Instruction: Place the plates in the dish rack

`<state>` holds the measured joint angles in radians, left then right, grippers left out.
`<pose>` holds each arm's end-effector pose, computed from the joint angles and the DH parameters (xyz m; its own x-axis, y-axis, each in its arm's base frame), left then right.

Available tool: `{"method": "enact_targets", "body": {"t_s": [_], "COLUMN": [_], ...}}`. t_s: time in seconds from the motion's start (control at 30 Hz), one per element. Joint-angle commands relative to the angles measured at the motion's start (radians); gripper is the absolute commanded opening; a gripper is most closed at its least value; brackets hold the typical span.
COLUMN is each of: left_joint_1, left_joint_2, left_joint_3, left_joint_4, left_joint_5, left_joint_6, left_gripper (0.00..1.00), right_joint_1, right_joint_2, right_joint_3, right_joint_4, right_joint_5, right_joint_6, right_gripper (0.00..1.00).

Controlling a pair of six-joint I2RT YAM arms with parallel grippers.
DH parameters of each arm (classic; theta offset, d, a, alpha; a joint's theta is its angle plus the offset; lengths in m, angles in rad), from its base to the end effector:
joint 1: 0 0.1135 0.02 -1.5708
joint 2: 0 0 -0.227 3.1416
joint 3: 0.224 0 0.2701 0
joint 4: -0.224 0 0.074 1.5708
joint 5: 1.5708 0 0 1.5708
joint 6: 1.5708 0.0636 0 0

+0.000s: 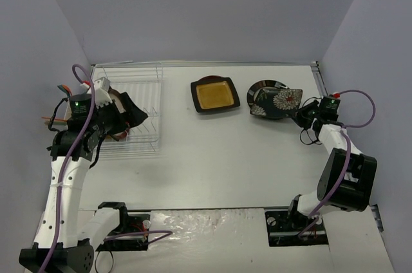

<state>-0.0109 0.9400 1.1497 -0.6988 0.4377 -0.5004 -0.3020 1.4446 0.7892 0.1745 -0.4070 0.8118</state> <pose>0.2471 -0.0297 0.3485 -0.5964 -0.4281 -0.6790 0.1115 0.7935 -0.5982 0.3456 -0.0813 0.1645 -0.3489 0.8065 -0.4773 0.2778 0.5754 0.7693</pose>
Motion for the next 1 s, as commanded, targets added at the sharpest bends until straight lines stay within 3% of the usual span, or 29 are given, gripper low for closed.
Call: {"method": "enact_targets", "body": {"t_s": [0.0, 0.23, 0.43, 0.7, 0.97], "left_joint_1": [0.001, -0.076, -0.258, -0.388, -0.473], "left_joint_2": [0.012, 0.045, 0.151, 0.317, 0.464], "left_joint_3": [0.009, 0.001, 0.037, 0.090, 0.150], "left_joint_4": [0.132, 0.265, 0.380, 0.585, 0.771], "left_joint_5": [0.103, 0.116, 0.026, -0.054, -0.088], "left_joint_6": [-0.114, -0.245, -0.309, -0.422, -0.539], "left_gripper": [0.94, 0.94, 0.94, 0.94, 0.94], "right_joint_1": [-0.008, -0.007, 0.063, 0.234, 0.296], "right_joint_2": [-0.107, -0.144, -0.182, -0.245, -0.288], "right_joint_3": [0.033, 0.017, 0.006, 0.009, -0.005], "right_joint_4": [0.252, 0.377, 0.477, 0.544, 0.577], "right_joint_5": [-0.139, -0.284, -0.397, -0.429, -0.429], "right_joint_6": [0.079, 0.155, 0.231, 0.278, 0.302], "right_gripper": [0.00, 0.00, 0.00, 0.00, 0.00]}}
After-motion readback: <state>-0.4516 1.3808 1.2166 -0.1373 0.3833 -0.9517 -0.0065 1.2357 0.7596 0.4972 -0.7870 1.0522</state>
